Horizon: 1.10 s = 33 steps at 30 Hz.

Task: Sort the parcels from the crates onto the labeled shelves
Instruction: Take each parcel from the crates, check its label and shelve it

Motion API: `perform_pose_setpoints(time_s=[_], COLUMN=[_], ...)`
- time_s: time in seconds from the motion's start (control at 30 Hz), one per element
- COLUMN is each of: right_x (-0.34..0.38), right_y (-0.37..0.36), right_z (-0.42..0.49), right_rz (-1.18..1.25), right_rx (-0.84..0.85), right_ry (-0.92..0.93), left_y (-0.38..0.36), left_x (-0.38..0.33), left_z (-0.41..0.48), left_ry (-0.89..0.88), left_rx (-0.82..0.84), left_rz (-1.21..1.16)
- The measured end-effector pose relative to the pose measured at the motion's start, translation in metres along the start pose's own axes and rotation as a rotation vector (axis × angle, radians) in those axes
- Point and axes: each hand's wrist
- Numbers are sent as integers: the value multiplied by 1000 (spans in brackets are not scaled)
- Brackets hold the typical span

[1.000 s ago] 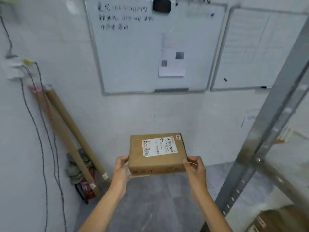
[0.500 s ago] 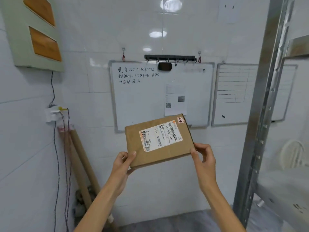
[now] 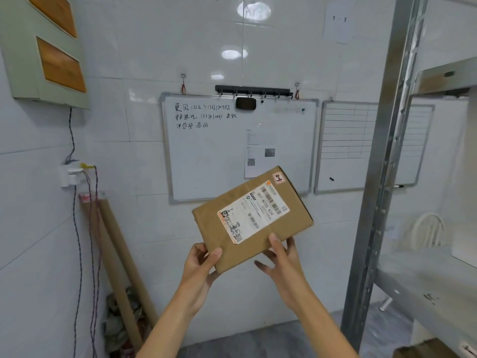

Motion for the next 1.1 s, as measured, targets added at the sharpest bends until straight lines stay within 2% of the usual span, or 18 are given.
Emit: perform_pose_setpoints(time_s=[0.1, 0.17, 0.27, 0.4, 0.6, 0.87, 1.1], right_x=[2, 9, 19, 29, 36, 45, 46], right_y=[1, 7, 21, 31, 46, 84, 100], right_z=[-2, -4, -7, -12, -29, -57, -96], right_rz=[42, 17, -102, -295, -338, -400, -475], right_rx=[-39, -76, -104, -164, -271, -339, -468], right_ry=[62, 105, 138, 132, 246, 284, 286], left_y=[-10, -14, -22, -39, -58, -85, -101], left_x=[4, 1, -9, -17, 3, 34, 53], left_z=[-9, -13, -16, -16, -12, -19, -35], left_ry=[-13, -66, -202, -280, -227, -215, -185], left_rx=[10, -6, -25, 83, 28, 73, 169], left_rz=[72, 270, 508, 678, 685, 593, 540])
Point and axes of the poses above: each hand's wrist, its own z-axis towards the middle knuckle, its own y-axis out of the back of the hand, x = y × z, and after that the axes turned 1 degree about -z, right-handed
